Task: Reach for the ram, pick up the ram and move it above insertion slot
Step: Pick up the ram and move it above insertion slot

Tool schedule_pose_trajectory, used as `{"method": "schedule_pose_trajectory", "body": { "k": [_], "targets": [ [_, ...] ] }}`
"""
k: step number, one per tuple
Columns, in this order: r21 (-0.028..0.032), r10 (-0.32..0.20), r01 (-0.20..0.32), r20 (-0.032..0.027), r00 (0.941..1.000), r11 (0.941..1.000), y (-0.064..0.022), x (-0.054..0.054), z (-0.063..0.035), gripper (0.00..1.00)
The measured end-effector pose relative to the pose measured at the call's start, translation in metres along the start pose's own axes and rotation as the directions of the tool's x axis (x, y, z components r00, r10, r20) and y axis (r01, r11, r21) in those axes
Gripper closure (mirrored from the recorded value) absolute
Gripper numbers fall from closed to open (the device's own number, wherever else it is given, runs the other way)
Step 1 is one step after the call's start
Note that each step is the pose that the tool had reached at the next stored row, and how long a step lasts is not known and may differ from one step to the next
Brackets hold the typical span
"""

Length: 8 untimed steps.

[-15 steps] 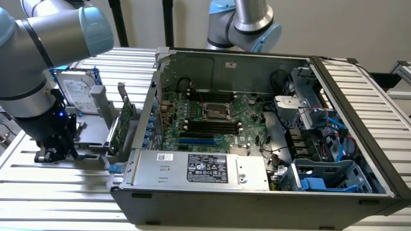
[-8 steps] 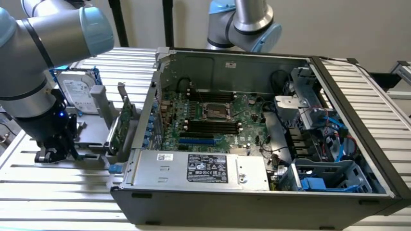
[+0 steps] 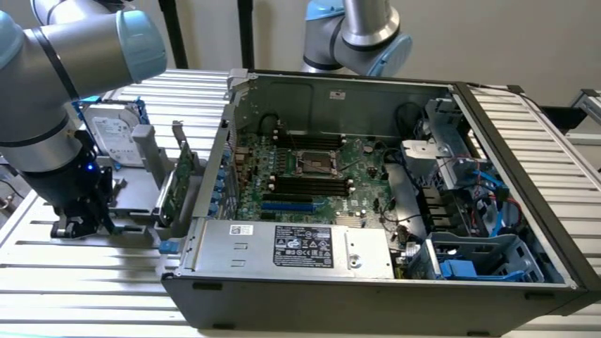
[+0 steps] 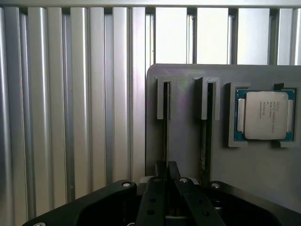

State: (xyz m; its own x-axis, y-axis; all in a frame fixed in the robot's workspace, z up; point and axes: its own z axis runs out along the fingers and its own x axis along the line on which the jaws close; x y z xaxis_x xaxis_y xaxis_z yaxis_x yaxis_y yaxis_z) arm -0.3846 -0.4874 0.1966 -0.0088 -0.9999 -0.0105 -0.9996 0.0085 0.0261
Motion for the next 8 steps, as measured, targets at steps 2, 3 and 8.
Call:
{"method": "schedule_pose_trajectory", "body": {
  "k": [2, 3, 8],
  "targets": [
    [0.0000, 0.000, 0.000, 0.0000, 1.0000, 1.0000, 0.0000, 0.0000, 0.0000, 0.87],
    [0.0000, 0.000, 0.000, 0.0000, 1.0000, 1.0000, 0.0000, 0.0000, 0.0000, 0.87],
    [-0.0001, 0.000, 0.000, 0.0000, 1.0000, 1.0000, 0.0001, 0.0000, -0.0037, 0.87]
  ]
}}
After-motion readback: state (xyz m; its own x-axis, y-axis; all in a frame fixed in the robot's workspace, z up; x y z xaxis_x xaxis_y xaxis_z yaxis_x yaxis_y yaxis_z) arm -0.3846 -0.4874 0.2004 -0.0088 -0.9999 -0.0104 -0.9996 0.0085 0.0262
